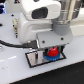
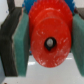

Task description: Insert the blue gear onto the right peg, followed by the red gear

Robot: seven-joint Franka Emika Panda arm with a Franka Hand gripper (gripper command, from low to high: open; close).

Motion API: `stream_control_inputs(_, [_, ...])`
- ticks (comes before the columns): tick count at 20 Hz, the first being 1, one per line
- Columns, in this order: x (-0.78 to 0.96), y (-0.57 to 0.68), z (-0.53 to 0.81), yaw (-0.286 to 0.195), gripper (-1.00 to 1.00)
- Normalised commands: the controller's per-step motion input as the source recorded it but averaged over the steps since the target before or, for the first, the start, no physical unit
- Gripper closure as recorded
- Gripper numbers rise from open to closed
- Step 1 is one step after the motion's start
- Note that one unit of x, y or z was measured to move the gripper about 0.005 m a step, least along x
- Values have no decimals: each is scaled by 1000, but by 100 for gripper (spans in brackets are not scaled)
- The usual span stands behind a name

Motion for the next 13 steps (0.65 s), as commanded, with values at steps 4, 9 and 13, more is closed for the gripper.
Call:
stream_control_inputs(4, [30,-48,-70,0,-100])
stream_control_inputs(9, [-1,-13,353,0,-100])
stream_control_inputs(13, [5,26,529,0,-100])
